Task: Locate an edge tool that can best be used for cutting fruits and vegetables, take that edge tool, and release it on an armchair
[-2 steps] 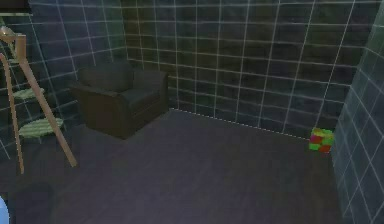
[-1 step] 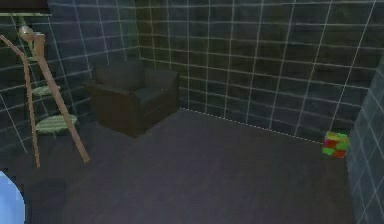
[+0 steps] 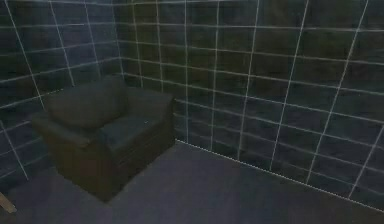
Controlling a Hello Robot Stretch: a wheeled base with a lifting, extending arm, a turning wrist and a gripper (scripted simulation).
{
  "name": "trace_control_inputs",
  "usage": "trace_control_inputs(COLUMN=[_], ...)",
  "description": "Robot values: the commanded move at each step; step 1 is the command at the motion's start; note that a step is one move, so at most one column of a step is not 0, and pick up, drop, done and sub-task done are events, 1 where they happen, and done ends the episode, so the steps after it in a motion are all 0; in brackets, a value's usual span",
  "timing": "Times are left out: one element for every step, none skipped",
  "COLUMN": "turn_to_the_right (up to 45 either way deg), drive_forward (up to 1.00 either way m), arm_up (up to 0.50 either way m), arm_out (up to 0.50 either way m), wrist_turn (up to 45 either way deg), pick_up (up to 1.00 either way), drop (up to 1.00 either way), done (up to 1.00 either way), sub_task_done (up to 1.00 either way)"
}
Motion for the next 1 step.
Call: trace_control_inputs(turn_to_the_right=[0.0], drive_forward=[1.00], arm_up=[0.00], arm_out=[0.00], wrist_turn=[0.0], pick_up=[0.00], drop=[0.00], done=[0.00], sub_task_done=[0.00])
